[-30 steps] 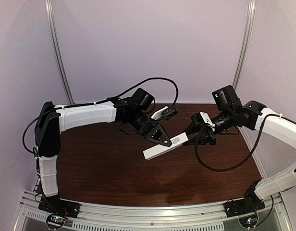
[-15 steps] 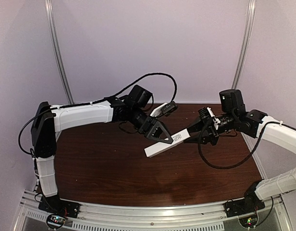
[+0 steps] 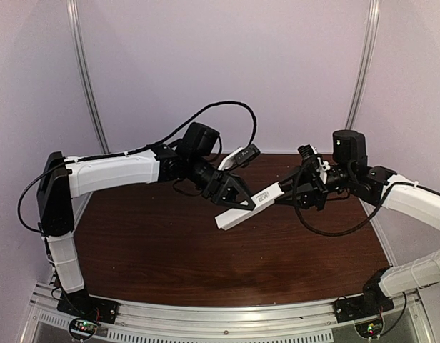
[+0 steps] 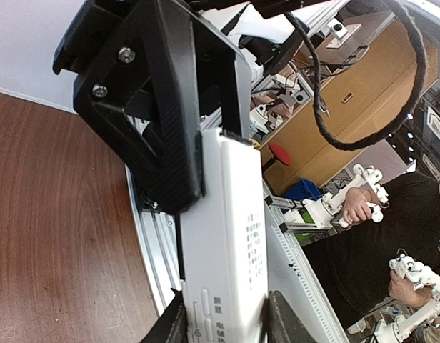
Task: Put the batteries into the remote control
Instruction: Remove the battery cover from the remote control.
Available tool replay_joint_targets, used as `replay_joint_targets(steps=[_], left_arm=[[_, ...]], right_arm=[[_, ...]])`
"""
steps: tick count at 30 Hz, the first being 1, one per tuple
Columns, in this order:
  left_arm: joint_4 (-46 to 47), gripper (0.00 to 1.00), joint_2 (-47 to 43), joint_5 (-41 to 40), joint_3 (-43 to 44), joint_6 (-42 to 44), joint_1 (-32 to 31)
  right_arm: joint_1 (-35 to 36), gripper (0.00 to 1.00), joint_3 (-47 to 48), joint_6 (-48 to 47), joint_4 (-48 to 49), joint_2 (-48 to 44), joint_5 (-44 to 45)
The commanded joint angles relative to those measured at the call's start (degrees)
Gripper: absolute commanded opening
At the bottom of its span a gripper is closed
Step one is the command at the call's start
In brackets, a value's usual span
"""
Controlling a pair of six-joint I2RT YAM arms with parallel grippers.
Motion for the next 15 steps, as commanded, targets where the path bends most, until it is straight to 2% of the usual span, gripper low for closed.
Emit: replay_joint_targets(steps=[1, 8, 11, 15], left_arm=[[-2.18, 0.33, -1.21, 1.59, -4.59, -0.41, -0.65], [8.44, 0.28, -0.51, -3.90, -7.00, -10.73, -0.48], [9.60, 0.27, 0.87, -5.26, -7.26, -11.88, -0.39], [9.32, 0.36, 2.24, -6.52, -7.56, -11.08, -0.30]], right_arm=[[-4.47, 0.00, 1.59, 6.87, 10.21, -2.78, 2.28], [-4.30, 0.00, 1.19, 3.91, 4.66, -2.65, 5.65], [-4.16, 0.00, -1.06, 4.79, 5.92, -2.97, 6.09], [-4.09, 0.00, -3.48, 7.07, 7.96, -2.58, 6.13]])
